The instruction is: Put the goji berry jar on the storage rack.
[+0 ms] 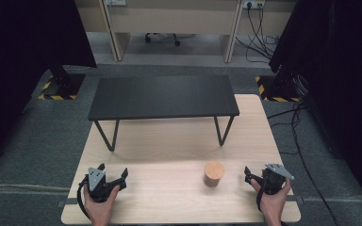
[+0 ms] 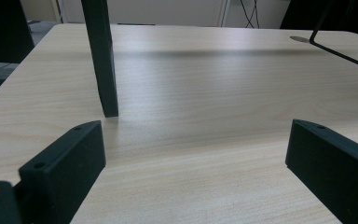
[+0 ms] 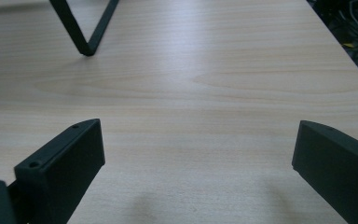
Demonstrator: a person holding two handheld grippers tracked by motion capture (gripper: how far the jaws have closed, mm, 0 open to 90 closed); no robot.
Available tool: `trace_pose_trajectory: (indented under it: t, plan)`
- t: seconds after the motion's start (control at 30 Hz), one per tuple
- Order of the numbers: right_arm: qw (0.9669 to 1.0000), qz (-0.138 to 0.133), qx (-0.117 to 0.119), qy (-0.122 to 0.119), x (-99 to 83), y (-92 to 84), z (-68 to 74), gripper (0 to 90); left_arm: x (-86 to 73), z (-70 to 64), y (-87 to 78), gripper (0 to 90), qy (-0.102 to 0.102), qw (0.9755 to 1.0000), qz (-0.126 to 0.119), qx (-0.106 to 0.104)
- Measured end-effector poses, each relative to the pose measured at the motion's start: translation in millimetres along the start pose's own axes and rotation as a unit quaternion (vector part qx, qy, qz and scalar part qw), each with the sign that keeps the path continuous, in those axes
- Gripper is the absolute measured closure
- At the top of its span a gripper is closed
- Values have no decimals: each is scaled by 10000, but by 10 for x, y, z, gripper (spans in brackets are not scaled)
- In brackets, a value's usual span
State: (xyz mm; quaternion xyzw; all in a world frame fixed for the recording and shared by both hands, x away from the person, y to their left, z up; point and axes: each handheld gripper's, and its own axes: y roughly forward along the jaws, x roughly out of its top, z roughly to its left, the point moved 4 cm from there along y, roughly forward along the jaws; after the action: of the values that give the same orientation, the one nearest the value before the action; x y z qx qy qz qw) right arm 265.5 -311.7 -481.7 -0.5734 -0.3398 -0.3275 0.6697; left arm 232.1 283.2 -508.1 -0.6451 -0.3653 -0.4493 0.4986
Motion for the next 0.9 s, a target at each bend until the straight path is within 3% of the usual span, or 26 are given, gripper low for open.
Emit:
trace_pose_trajectory:
  t: [0.1,0.33,0.57,0.63,0.73,0.87,0.9]
  plan:
    - [9995,-85,264,-117,-23,-12,-58,19,-3,-4,-2,39,13,10000,-9,7]
    - [9985,-104,486,-250,-29,-16,-96,18,-6,5,-6,39,-28,10000,-19,-4]
    - [9945,-166,930,-462,-49,-26,-191,18,-12,12,-18,39,-72,10000,-31,-4]
    - [9915,-192,1136,-598,-61,-33,-217,18,-13,17,-23,39,-89,10000,-25,-12]
    - [9841,-229,1514,-900,-79,-44,-256,17,-20,28,-25,39,-145,9999,-53,-22]
    - [9714,-204,2006,-1252,-85,-51,-278,17,-22,27,-26,38,-154,9999,-60,-13]
    - [9714,-204,2006,-1252,-85,-51,-278,17,-23,25,-26,38,-149,9999,-63,-12]
